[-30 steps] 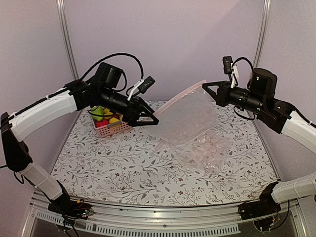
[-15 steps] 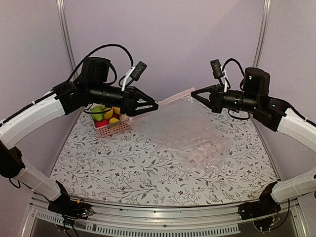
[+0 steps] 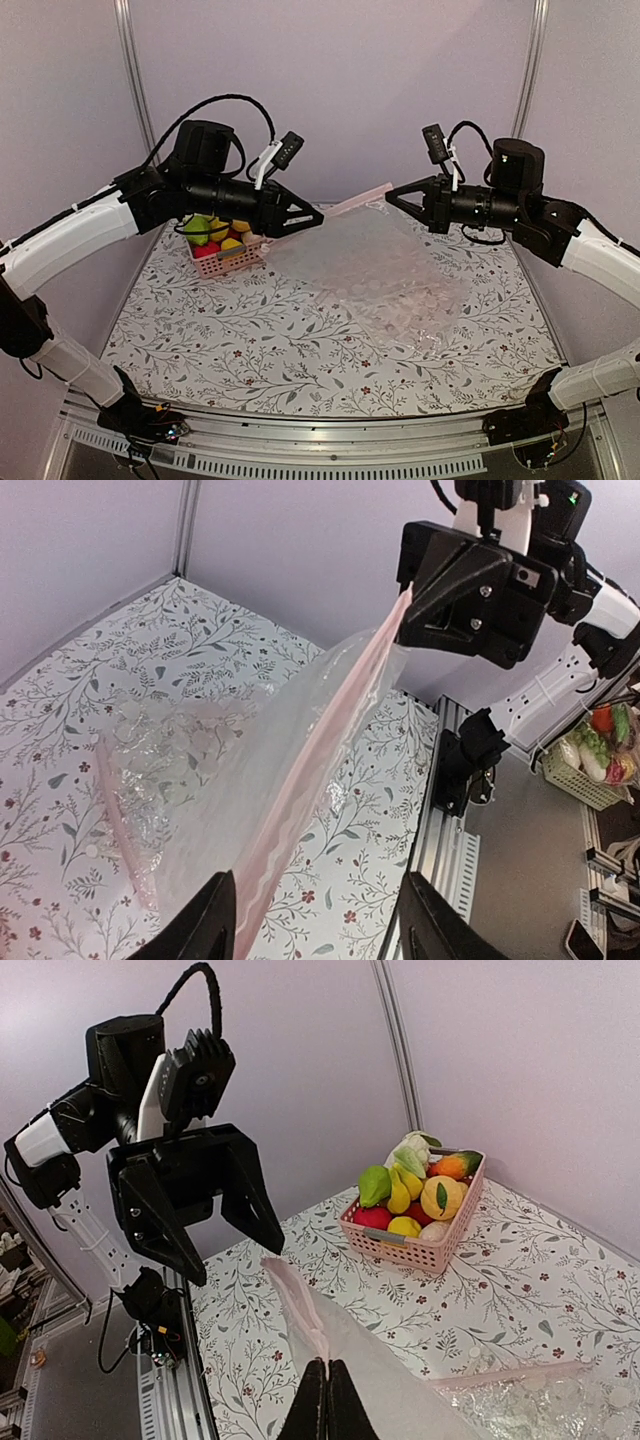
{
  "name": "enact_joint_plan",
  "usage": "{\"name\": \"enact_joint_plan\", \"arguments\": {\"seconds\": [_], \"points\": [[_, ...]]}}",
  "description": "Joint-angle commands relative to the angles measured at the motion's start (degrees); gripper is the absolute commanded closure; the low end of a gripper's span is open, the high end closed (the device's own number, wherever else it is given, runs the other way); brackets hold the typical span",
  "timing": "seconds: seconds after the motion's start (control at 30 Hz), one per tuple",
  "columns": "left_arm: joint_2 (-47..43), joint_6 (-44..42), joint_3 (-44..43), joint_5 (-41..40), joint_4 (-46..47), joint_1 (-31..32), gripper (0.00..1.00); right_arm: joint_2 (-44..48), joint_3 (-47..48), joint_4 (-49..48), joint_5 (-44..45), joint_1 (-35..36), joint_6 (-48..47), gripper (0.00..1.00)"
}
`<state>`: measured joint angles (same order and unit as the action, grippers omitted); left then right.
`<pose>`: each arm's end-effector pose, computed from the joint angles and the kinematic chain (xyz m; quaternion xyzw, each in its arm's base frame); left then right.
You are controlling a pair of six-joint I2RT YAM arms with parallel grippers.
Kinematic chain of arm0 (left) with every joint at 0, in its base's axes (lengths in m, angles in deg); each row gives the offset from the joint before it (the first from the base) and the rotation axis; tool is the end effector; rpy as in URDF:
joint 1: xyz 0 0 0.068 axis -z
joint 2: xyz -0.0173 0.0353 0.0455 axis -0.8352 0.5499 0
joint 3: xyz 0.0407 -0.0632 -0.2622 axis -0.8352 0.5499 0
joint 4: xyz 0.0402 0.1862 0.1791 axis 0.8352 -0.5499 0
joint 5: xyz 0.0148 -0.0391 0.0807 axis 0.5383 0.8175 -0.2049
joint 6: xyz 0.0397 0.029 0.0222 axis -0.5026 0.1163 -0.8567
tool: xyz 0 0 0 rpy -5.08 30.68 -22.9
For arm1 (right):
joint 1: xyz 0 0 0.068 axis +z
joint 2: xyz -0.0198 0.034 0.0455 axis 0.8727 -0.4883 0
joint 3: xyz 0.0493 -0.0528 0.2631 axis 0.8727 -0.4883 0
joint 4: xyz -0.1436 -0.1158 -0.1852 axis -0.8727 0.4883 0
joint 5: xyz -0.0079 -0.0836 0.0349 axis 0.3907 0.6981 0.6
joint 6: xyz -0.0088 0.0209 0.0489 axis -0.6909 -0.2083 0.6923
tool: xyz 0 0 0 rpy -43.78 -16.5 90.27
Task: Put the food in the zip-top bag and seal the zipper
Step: Pass from the right arm to the left
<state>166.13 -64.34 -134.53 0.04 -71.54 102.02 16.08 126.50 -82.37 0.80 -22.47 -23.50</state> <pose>0.2175 -0.2449 0.3905 0.3714 0.7394 -0.4309 0.3601 0.2077 0.1862 0.3884 -0.3418 0.6673 0.4316 0.5016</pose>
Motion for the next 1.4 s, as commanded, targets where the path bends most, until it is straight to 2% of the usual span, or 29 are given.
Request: {"name": "enact_joint_plan", "arguments": {"seconds": [0.0,0.4,0.67,1.0,1.37], "points": [[0.6,-0.4,-1.4,-2.8,-0.8,0.2,0.45,0.1,1.7,1.7,-1.0,0.5,-0.8,1.0],[5.3,-0.4,-5.4,-0.9,-5.4,-1.4,0.55,-0.1,2.4,2.9,-2.2,0.6,-1.3,1.0],[5.7,-0.1,-5.4,-1.5,-5.3,-1.6,0.59,-0.5,3.1,3.1,-2.5,0.7,-1.5,1.0],[4.1,4.5,-4.0,4.0,0.0,-4.7,0.55,-1.0,3.1,3.8,-3.0,0.6,-1.7,1.0],[6.0,4.2,-3.6,6.1,-0.2,-4.8,0.61,-1.1,3.4,4.3,-2.9,0.7,-2.1,1.0]]}}
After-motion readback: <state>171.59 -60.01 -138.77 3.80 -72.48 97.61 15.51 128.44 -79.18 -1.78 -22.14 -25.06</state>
